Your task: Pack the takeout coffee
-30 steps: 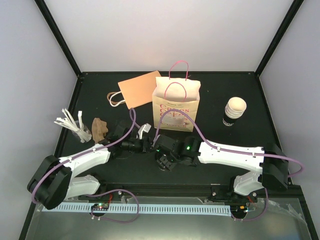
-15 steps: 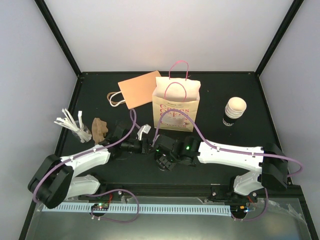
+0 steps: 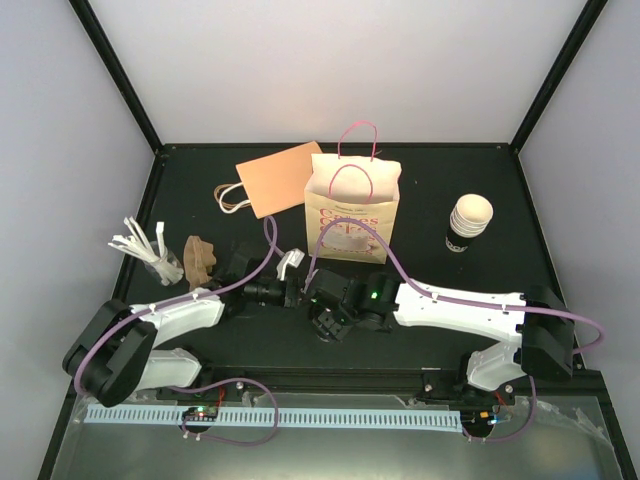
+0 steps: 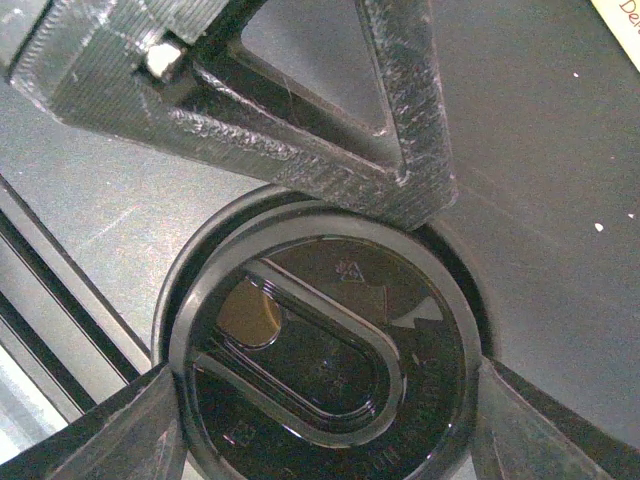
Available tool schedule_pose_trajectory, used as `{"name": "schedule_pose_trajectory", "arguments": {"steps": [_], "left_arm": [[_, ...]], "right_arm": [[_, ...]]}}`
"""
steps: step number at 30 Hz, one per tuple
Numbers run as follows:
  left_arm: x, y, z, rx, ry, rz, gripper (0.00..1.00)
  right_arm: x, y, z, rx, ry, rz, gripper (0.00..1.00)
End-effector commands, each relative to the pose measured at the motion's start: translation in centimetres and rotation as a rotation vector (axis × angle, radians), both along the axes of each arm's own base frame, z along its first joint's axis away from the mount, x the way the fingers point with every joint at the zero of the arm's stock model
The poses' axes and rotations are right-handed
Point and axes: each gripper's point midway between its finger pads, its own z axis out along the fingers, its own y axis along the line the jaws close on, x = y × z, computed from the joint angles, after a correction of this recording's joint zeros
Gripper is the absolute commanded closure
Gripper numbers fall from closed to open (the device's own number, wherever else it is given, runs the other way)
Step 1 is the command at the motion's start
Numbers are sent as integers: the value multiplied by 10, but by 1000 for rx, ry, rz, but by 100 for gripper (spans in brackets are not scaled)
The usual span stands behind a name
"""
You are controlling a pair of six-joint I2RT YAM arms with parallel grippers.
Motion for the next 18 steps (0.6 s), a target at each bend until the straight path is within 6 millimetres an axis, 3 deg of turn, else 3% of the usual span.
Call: {"name": "schedule_pose_trajectory", "arguments": {"steps": [1, 11, 18], "left_arm": [[-24, 24, -63, 193, 132, 27, 74], [-40, 40, -101, 288, 164, 67, 76], [-43, 46, -115, 336, 169, 90, 77]], "right_arm": [[-44, -31, -62, -203, 231, 40, 29], [-48, -33, -71, -240, 261, 37, 30], [-52, -34, -79, -256, 287, 36, 30]]}}
